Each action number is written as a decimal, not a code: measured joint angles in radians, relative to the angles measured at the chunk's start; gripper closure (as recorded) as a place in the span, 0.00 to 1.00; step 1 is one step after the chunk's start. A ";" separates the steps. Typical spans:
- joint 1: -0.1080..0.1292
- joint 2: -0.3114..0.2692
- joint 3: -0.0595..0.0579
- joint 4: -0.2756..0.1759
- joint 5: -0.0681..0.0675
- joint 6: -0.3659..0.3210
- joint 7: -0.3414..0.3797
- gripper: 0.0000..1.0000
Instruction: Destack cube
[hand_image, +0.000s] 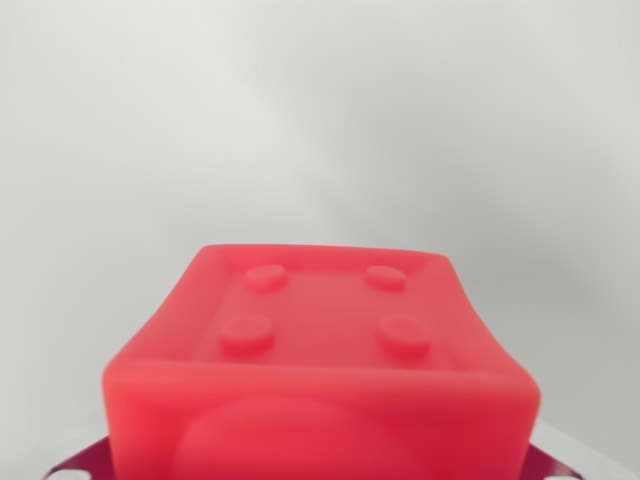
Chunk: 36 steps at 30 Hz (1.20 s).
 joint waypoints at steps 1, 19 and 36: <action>0.004 0.000 0.001 -0.002 0.000 0.001 0.004 1.00; 0.067 -0.005 0.008 -0.021 -0.003 0.017 0.062 1.00; 0.125 -0.006 0.013 -0.034 -0.004 0.029 0.116 1.00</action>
